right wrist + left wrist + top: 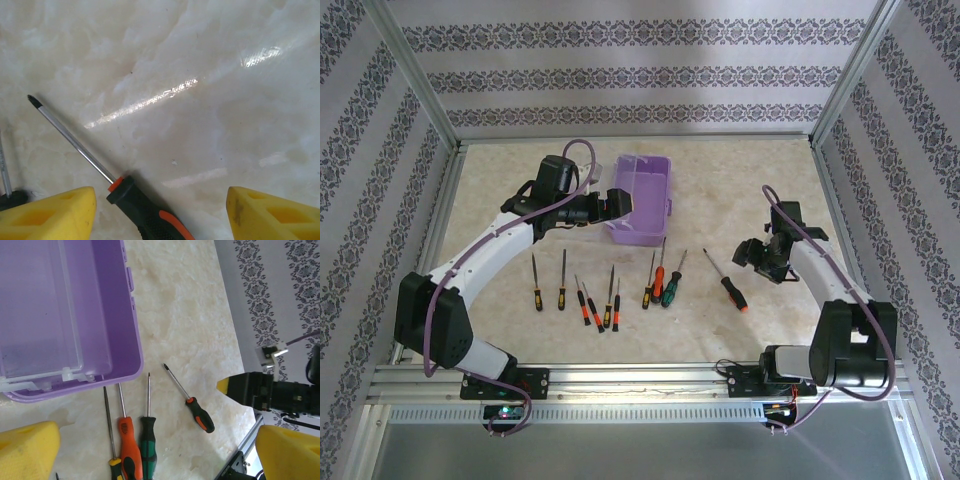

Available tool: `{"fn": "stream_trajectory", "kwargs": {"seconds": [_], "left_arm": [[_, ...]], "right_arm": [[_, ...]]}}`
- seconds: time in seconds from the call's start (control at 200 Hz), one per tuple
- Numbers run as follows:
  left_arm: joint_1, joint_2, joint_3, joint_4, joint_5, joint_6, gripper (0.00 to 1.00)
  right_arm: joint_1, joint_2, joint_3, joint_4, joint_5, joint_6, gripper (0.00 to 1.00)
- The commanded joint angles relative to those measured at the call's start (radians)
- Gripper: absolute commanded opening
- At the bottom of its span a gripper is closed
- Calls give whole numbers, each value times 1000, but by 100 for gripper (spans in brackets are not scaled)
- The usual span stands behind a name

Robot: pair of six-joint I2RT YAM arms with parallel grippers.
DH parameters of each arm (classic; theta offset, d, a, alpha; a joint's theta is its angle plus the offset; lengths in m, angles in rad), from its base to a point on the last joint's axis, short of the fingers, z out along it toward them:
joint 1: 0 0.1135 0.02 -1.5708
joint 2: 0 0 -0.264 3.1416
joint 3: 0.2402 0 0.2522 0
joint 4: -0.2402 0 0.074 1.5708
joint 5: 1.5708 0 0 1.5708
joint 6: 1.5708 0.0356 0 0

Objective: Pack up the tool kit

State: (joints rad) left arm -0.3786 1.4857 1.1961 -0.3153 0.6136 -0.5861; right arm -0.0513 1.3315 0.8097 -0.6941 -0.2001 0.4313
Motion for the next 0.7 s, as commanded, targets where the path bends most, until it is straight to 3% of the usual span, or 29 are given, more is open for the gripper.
{"fn": "stream_trajectory", "kwargs": {"seconds": [0.0, 0.694], "left_arm": [[-5, -42, -10, 51, 12, -11, 100], [-71, -1, -28, 104, 51, -19, 100]], "right_arm": [[-10, 34, -15, 37, -21, 25, 70], [-7, 73, -75, 74, -47, 83, 71]]}}
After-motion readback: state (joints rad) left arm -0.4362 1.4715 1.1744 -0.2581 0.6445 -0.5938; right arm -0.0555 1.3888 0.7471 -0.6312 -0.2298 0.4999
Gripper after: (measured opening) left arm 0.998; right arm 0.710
